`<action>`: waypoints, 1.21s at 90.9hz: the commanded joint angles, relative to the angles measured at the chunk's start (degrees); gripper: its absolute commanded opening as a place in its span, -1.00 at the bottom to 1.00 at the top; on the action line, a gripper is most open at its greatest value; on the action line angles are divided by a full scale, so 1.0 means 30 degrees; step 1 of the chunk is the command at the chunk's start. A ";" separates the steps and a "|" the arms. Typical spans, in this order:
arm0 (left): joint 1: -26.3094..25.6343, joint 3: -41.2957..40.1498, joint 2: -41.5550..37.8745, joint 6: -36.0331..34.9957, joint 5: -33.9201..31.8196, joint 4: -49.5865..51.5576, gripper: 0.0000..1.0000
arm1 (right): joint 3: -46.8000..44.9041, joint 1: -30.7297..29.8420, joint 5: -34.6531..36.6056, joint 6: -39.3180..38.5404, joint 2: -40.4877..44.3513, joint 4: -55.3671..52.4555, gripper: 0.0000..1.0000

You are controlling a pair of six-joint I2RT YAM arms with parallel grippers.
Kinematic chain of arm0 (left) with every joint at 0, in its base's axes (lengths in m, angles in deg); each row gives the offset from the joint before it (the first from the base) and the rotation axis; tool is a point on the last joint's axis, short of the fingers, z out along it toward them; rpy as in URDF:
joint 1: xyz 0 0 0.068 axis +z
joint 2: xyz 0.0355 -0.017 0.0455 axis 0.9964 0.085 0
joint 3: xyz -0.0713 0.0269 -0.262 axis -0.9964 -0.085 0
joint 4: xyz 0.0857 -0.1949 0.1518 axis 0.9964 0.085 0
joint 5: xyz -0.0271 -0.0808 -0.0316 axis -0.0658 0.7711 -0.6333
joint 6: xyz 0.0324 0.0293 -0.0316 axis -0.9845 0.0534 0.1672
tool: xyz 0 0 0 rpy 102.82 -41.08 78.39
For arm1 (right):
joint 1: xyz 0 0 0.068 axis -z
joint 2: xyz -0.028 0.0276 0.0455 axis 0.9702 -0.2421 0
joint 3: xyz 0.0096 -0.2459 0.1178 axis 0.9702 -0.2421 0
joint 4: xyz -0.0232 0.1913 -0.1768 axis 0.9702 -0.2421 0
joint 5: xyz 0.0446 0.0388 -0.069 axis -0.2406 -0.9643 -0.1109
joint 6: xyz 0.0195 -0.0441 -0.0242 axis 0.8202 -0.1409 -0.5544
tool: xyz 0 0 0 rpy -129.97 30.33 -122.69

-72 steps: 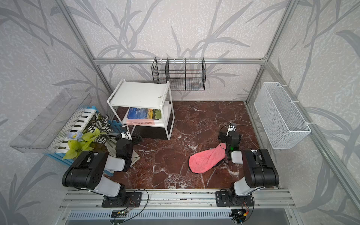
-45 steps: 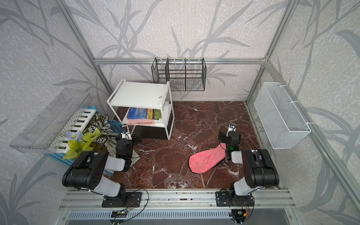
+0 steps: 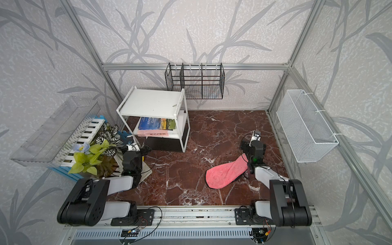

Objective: Wipe the bookshelf clean with a cloth
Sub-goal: Move the shelf to the center of the board.

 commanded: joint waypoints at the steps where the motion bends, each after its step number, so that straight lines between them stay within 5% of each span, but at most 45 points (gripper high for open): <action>1: -0.0464 -0.0273 -0.2410 0.2120 -0.2977 0.2034 1.00 | 0.0583 -0.0037 -0.2760 0.0839 0.2937 -0.2787 0.98; 17: -0.1268 -0.0625 -0.7801 0.7642 -0.7837 0.7553 1.00 | 0.2087 -0.3194 -0.8443 0.1284 0.5953 -0.4670 0.98; 26: -0.1307 -0.1480 -1.1239 1.0608 -0.9858 1.0139 1.00 | 0.3461 -0.7356 -0.8495 -0.0573 0.5988 -0.5205 0.98; 40: -0.1123 -0.2752 -1.5209 1.0623 -1.0567 0.9630 1.00 | 0.5596 -1.3384 -0.6959 -0.2334 0.3289 -0.3126 0.98; 53: -0.0666 -0.1169 -1.4158 1.0251 -0.9054 0.9214 1.00 | 0.9102 -1.6274 -0.3118 -0.3300 -0.1598 -0.1630 0.98; 72: -0.0458 0.2443 -0.9400 0.8433 -0.4179 1.0029 1.00 | 1.2417 -1.6770 -0.0310 -0.4025 -0.6617 0.2119 0.97; 91: -0.0429 0.2245 -0.8991 0.8185 -0.4698 0.9425 1.00 | 1.5881 -1.7049 0.3287 -0.5377 -1.0545 0.3027 0.27; 110: -0.0399 0.1904 -0.8624 0.6621 -0.3997 0.8370 1.00 | 1.4778 -1.7062 0.4947 -0.5737 -1.0136 0.4093 -0.51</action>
